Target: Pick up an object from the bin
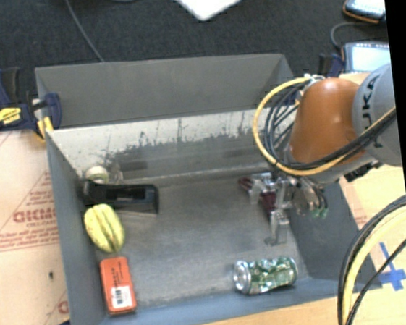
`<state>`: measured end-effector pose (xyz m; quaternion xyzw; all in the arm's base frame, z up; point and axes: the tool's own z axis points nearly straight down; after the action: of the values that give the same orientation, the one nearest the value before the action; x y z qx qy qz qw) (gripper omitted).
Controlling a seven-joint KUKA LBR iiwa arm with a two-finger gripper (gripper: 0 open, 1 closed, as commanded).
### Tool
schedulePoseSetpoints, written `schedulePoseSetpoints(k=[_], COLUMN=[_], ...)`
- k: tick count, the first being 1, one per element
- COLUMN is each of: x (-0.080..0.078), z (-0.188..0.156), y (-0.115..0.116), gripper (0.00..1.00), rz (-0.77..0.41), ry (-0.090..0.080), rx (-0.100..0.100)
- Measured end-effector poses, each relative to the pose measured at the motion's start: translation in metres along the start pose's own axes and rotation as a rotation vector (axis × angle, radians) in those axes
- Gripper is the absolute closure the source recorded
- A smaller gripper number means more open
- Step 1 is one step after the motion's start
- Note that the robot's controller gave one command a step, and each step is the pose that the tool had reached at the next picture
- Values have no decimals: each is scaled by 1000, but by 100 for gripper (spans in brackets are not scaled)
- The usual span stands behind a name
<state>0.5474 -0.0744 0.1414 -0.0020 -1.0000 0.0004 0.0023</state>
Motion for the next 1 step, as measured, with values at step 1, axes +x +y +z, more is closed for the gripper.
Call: schedulePoseSetpoints(k=[1], x=[-2], z=[-5], y=[0], gripper=[0], rz=[-2], ry=[-8], rx=[1])
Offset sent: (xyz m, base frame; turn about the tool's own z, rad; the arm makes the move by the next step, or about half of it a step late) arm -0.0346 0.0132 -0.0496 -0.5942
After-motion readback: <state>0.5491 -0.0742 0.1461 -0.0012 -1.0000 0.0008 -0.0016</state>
